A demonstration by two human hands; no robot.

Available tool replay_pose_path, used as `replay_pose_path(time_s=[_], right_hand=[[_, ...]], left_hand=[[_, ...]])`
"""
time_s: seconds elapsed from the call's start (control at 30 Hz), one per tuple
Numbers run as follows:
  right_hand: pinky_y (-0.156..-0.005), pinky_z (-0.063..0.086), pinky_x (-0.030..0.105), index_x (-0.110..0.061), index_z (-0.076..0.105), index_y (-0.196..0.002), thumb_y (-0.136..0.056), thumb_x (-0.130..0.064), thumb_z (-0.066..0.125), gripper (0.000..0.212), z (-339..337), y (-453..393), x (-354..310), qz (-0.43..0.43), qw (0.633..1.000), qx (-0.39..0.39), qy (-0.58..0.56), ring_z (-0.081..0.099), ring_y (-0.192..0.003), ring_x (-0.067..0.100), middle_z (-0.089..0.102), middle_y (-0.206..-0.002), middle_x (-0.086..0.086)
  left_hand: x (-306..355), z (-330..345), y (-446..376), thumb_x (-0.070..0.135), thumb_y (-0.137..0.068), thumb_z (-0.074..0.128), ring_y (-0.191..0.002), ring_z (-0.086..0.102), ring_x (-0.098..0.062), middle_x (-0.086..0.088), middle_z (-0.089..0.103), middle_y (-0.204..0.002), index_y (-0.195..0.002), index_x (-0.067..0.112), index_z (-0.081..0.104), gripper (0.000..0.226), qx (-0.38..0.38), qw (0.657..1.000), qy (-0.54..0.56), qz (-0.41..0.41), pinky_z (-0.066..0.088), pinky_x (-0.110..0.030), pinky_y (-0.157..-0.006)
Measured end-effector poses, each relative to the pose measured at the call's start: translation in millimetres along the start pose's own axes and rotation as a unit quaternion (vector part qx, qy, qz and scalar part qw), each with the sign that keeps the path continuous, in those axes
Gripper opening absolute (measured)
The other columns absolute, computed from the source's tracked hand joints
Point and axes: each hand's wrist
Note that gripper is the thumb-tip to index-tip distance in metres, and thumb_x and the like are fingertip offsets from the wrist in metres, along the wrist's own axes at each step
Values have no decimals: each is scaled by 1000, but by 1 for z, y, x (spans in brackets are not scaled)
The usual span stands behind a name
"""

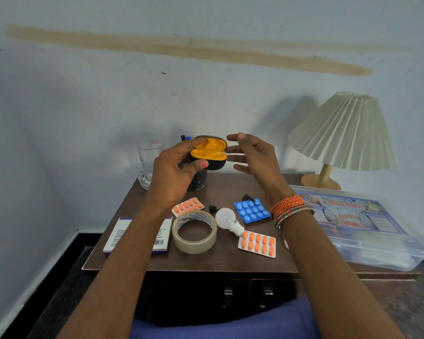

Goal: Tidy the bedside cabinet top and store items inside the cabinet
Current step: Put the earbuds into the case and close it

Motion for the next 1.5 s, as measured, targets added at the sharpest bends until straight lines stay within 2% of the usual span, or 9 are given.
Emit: replay_pose_path(time_s=[0.17,0.3,0.53,0.73,0.97,1.07,1.17,1.3,1.5], right_hand=[[-58,47,21,-17,73,-97,-87,-6,54,25,-19,-15,32,-23,972,44,229,58,-61,14,67,-75,5],[-90,52,37,-16,72,-96,-83,-5,52,26,-15,-17,66,62,906,-15,418,64,-95,26,68,-107,10],[-97,43,40,-12,61,-116,-89,-17,59,28,-11,-20,86,92,825,-33,557,54,-114,31,59,-122,13],[-94,47,40,-10,61,-110,-88,-18,62,24,-14,-23,94,96,825,-25,556,58,-108,30,63,-115,13],[-83,53,37,-4,68,-97,-84,-15,68,17,-18,-27,90,68,891,11,448,65,-93,28,68,-102,15],[-72,52,28,-2,72,-91,-83,-13,70,13,-20,-26,77,45,927,20,371,64,-74,18,71,-85,14],[-69,56,25,-4,74,-88,-80,-12,72,11,-23,-21,61,16,960,40,276,65,-63,14,72,-74,13],[-72,59,28,-2,73,-94,-81,-10,73,16,-23,-18,45,47,990,47,124,70,-71,20,72,-81,15],[-72,59,24,4,68,-101,-83,-1,67,18,-16,-7,12,61,986,17,-153,70,-71,18,70,-84,15]], left_hand=[[3,-2,3,8,-83,65,-115,59,-18,2,61,-122,-125,18,56,44,6,1000,5,-3,45,-31,-103],[3,-1,3,8,-83,65,-115,59,-18,-3,61,-126,-126,17,56,44,10,1000,2,-8,45,-31,-103],[1,-1,2,10,-83,66,-116,59,-17,-3,61,-127,-126,18,56,45,11,1000,-5,-9,45,-30,-103],[0,0,1,12,-83,67,-116,59,-16,-2,61,-127,-126,20,56,45,11,1000,-1,-12,45,-29,-102],[0,-1,2,12,-83,67,-115,60,-16,-2,62,-126,-126,20,56,45,17,1000,1,-14,46,-31,-102],[0,0,1,12,-82,67,-113,60,-15,-1,62,-125,-125,20,56,45,15,1000,1,-11,47,-29,-101],[1,-1,2,10,-82,67,-108,60,-8,7,62,-118,-122,22,57,43,14,1000,7,-8,46,-15,-94],[3,-1,2,7,-82,67,-100,58,0,16,58,-110,-117,26,56,42,21,1000,12,-6,42,0,-83],[0,1,0,11,-83,67,-112,59,-12,2,62,-124,-125,21,56,45,40,999,-7,-24,43,-20,-96]])
Point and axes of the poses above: each hand's wrist, its own y-axis away from the middle knuckle, its own z-axis out of the palm, x = y × z
